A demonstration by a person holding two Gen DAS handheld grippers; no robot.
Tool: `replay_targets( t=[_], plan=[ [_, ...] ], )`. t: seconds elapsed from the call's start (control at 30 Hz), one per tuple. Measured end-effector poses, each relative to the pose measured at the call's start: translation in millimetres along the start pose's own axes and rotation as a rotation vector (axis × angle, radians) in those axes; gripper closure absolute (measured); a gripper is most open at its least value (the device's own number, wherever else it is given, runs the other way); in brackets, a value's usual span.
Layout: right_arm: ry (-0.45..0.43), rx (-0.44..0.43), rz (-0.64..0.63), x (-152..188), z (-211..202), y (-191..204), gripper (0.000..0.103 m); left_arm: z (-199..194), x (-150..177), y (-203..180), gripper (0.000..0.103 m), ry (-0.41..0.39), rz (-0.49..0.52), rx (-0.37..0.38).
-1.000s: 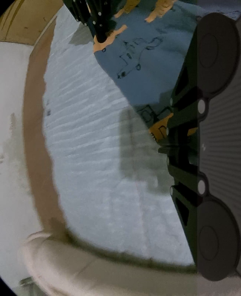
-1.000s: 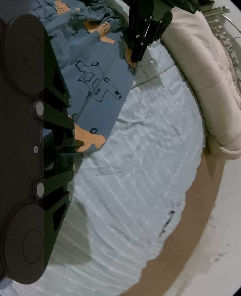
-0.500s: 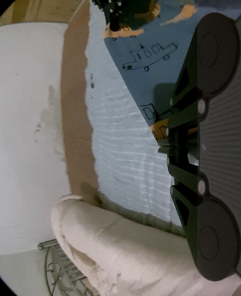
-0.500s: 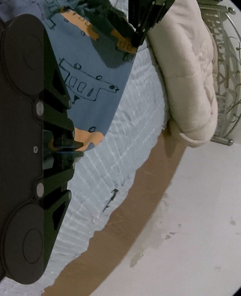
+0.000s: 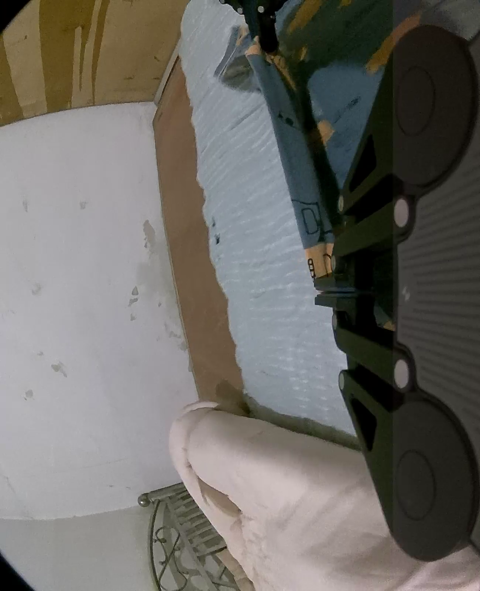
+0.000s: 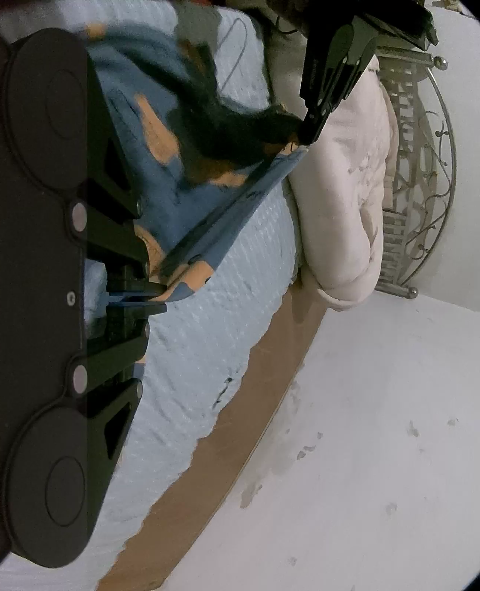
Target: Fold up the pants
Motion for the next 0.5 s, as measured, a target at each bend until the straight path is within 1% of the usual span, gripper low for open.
replay_targets(
  t=[0.1, 0.2, 0.37, 0.5],
  plan=[
    [-0.016, 0.025, 0.019, 19, -35, 22, 0.102, -17, 22, -11, 0.103, -0.005, -0.016, -0.013],
    [-0.024, 0.054, 0.047, 37, -54, 38, 0.102, -26, 45, -21, 0.103, 0.008, -0.017, -0.03],
    [-0.032, 0.113, 0.064, 63, -68, 59, 0.102, -34, 76, -37, 0.103, -0.002, -0.015, -0.052],
    [-0.04, 0.157, 0.067, 78, -75, 68, 0.102, -42, 85, -43, 0.103, -0.018, -0.002, -0.056]
  ],
)
Point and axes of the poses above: each gripper's, at about its wrist camera, not at the fingertips, and z roughly the way its jaws point, y to its left, x to its underside, the point moved 10 cm from there along z, roughly the way its jaws point, and after that the axes turned 7 degrees about -y, right-handed, at the moved point
